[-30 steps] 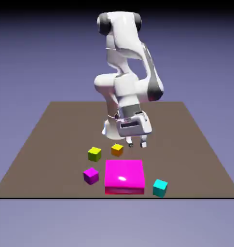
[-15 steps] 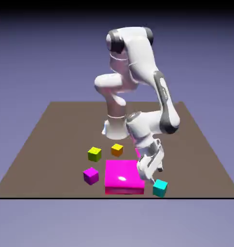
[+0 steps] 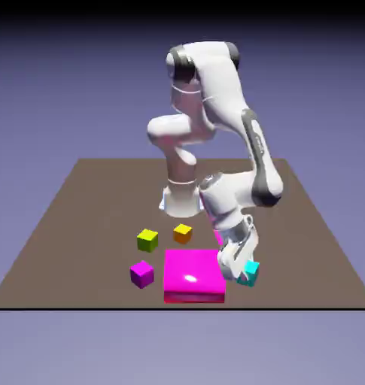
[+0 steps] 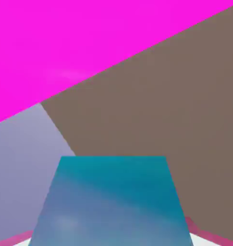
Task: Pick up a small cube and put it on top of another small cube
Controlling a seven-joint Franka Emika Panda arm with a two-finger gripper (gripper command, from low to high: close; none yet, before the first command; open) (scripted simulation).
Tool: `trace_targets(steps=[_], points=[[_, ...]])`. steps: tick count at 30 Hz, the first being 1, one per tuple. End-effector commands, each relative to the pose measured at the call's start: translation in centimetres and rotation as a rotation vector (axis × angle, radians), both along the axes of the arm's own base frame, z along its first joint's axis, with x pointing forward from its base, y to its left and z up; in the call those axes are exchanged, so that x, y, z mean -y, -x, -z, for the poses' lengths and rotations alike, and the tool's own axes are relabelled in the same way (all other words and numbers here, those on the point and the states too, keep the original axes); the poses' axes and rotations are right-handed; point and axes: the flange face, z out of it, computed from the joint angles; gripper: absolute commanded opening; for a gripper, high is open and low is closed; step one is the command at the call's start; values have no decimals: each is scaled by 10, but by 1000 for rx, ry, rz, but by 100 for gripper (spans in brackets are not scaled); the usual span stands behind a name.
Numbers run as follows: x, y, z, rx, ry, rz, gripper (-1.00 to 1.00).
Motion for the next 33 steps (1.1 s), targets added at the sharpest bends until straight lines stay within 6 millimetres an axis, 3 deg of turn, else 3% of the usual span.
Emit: trace_targets(steps=[1, 4, 8, 11, 14, 18, 20, 30, 31, 33], points=[[26, 0, -6, 8, 22, -23, -100], [109, 13, -19, 12, 81, -73, -100], [206, 56, -31, -9, 123, -135, -100], [263, 103, -34, -34, 124, -180, -100], [304, 158, -32, -55, 96, -228, -100], [336, 235, -15, -73, 14, -233, -100], [337, 239, -13, -76, 8, -219, -100], [316, 238, 52, -76, 8, -219, -100], [316, 238, 52, -76, 8, -219, 100], [318, 236, 45, -72, 4, -220, 100]])
